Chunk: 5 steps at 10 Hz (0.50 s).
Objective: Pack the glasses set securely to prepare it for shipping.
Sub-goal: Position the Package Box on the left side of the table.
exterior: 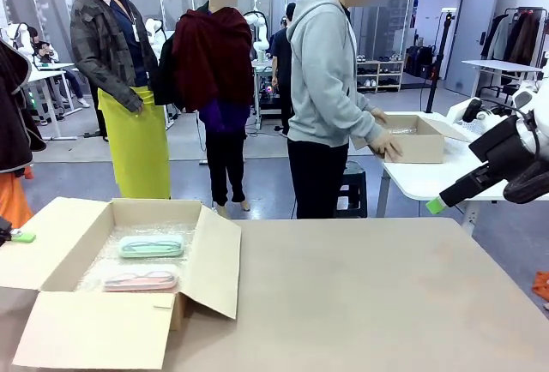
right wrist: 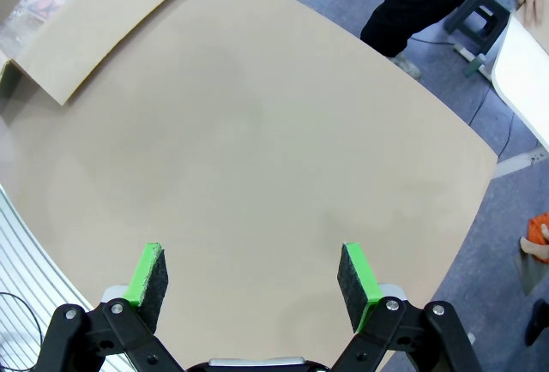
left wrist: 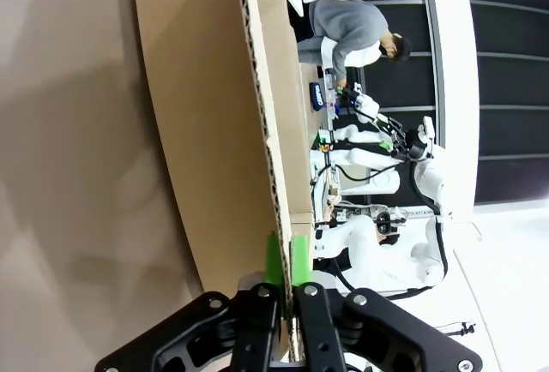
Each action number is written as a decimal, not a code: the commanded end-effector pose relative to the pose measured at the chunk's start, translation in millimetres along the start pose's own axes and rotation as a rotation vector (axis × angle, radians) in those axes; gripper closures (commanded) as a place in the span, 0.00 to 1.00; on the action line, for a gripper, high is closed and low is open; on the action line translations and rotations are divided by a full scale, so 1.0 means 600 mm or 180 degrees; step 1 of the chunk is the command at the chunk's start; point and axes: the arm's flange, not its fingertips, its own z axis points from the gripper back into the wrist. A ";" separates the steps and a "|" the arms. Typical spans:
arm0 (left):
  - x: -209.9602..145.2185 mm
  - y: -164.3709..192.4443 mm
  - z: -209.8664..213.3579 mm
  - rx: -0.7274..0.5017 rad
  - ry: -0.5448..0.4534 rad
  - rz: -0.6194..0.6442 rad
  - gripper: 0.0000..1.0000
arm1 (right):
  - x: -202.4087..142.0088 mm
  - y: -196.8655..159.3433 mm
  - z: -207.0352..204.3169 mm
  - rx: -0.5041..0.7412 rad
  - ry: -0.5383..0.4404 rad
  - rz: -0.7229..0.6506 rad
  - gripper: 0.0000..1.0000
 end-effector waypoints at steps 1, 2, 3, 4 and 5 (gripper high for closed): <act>0.005 0.002 0.030 -0.0020 -0.0045 0.0060 0.95 | 0.001 0.006 0.002 -0.0018 0.0012 -0.0057 0.00; -0.001 0.002 0.049 -0.0011 -0.0085 0.0048 0.95 | 0.001 0.006 0.002 -0.0018 0.0012 -0.0057 0.00; -0.004 0.001 0.064 0.0021 -0.0094 0.0085 0.95 | 0.001 0.006 0.002 -0.0018 0.0012 -0.0057 0.00; -0.003 -0.003 0.072 0.0039 -0.0106 0.0074 0.95 | 0.001 0.006 0.002 -0.0018 0.0012 -0.0057 0.00; -0.002 -0.007 0.072 0.0022 -0.0110 0.0039 0.95 | 0.001 0.006 0.002 -0.0018 0.0012 -0.0057 0.00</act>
